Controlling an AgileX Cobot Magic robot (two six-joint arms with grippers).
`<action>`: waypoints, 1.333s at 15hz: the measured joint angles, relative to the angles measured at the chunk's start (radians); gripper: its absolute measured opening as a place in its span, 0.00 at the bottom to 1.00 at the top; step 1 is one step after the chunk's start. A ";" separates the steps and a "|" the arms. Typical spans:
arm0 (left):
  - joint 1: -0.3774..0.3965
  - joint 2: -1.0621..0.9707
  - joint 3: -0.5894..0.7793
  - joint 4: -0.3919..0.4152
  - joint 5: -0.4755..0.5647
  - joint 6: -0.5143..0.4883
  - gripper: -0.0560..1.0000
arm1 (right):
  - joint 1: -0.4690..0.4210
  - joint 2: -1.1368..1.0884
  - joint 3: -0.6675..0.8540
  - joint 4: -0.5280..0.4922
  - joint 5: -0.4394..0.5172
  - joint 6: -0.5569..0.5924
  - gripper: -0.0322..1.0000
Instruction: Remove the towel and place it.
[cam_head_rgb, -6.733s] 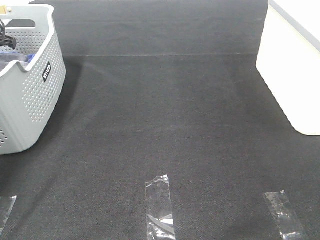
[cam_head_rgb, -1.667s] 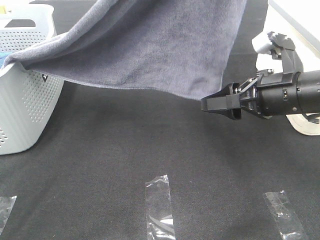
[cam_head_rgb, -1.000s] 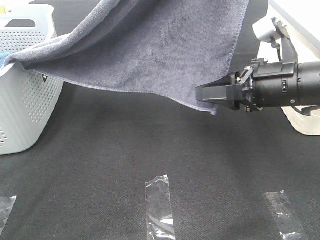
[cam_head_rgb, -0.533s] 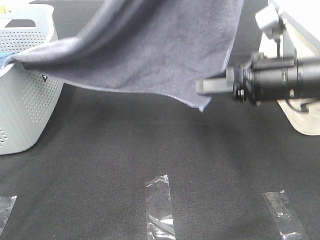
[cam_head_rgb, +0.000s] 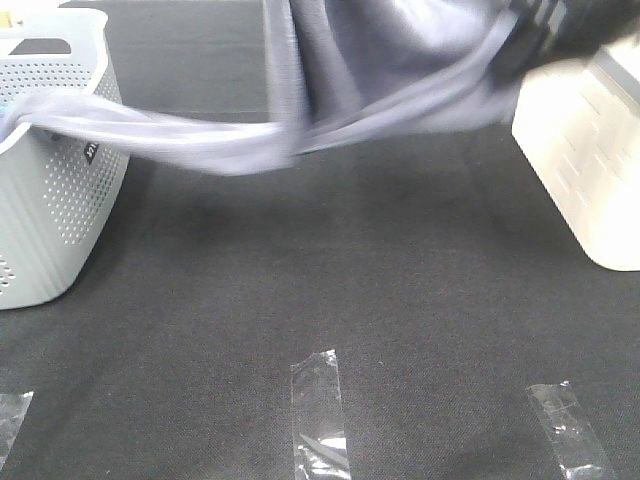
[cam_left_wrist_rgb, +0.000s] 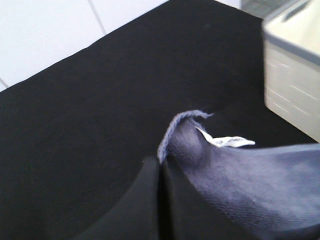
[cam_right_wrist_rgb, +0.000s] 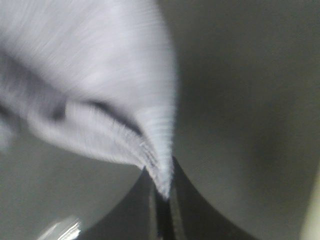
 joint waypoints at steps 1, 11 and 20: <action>0.027 0.018 0.000 0.000 -0.054 -0.018 0.05 | 0.000 0.020 -0.084 -0.070 0.000 0.029 0.03; 0.227 0.048 0.000 -0.003 -0.797 -0.030 0.05 | -0.001 0.280 -0.747 -0.148 -0.271 0.045 0.03; 0.280 0.107 -0.002 0.004 -0.781 -0.030 0.05 | 0.000 0.311 -0.734 -0.131 -0.264 0.041 0.03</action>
